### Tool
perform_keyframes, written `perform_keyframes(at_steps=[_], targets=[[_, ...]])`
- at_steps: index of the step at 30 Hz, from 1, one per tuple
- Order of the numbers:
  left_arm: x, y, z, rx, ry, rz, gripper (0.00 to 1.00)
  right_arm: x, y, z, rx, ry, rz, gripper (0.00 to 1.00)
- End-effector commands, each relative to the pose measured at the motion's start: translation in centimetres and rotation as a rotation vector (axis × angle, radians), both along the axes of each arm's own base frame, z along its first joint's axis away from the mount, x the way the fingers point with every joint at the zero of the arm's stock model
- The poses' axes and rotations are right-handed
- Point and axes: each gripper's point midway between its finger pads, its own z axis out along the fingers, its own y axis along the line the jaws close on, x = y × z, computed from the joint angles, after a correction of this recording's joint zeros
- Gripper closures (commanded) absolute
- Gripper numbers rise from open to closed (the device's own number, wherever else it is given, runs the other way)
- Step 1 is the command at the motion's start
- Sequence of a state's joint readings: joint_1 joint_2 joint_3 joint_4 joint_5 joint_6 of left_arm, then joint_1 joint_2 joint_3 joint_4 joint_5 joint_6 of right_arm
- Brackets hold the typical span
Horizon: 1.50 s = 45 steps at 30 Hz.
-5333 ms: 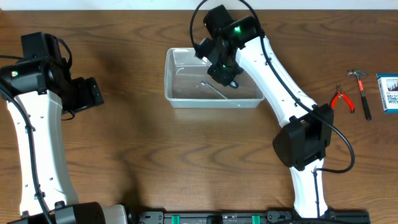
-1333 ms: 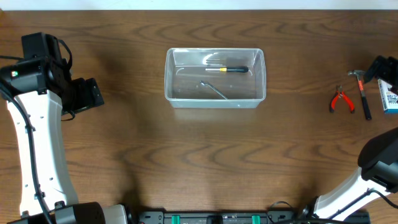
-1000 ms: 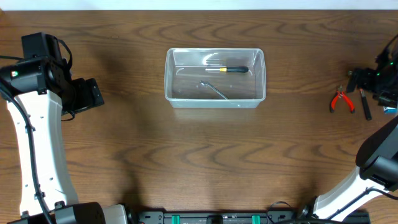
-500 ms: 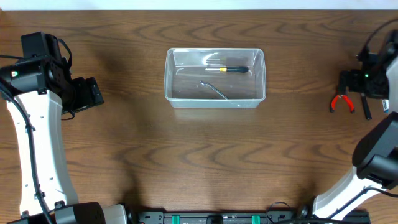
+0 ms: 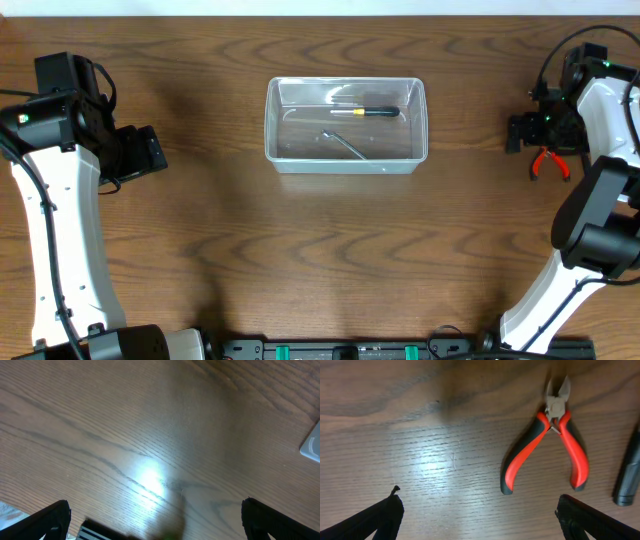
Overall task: Pack container
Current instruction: 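Lower the open right gripper over the red-black pliers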
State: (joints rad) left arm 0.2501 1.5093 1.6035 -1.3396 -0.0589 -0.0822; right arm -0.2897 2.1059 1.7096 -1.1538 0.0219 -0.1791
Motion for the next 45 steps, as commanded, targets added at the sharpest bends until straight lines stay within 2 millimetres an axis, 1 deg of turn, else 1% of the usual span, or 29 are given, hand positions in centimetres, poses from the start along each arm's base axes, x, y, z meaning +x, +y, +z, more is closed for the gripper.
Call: perform_keyframes(at_steps=[1, 8, 14, 19, 22, 28, 33, 40, 45], targets=[[0.0, 0.2, 0.9, 0.006, -0.025, 0.01, 0.02, -0.5, -0.2, -0.8, -0.003, 0.03, -0.059, 0.01], [0.0, 0.2, 0.9, 0.006, -0.025, 0.01, 0.02, -0.4, -0.3, -1.1, -0.004, 0.03, -0.103, 0.01], [0.0, 0.1, 0.9, 0.006, -0.024, 0.01, 0.02, -0.5, -1.3, -1.1, -0.026, 0.026, -0.223, 0.01], [0.0, 0.2, 0.9, 0.006, -0.024, 0.01, 0.02, -0.7, -1.7, -1.2, -0.026, 0.025, -0.24, 0.01], [0.0, 0.2, 0.9, 0.006, -0.024, 0.01, 0.02, -0.7, -2.2, -1.6, -0.023, 0.025, -0.253, 0.01], [0.0, 0.2, 0.9, 0.006, -0.025, 0.01, 0.02, -0.9, -2.3, -3.3, -0.012, 0.059, -0.325, 0.01], [0.0, 0.2, 0.9, 0.006, -0.024, 0.01, 0.02, -0.7, -2.3, -4.2, -0.01, 0.063, -0.374, 0.01], [0.0, 0.2, 0.9, 0.006, -0.024, 0.01, 0.02, -0.3, -2.4, -4.2, -0.012, 0.041, -0.436, 0.01], [0.0, 0.2, 0.9, 0.006, -0.024, 0.01, 0.02, 0.4, -2.3, -4.2, -0.013, 0.018, -0.433, 0.01]])
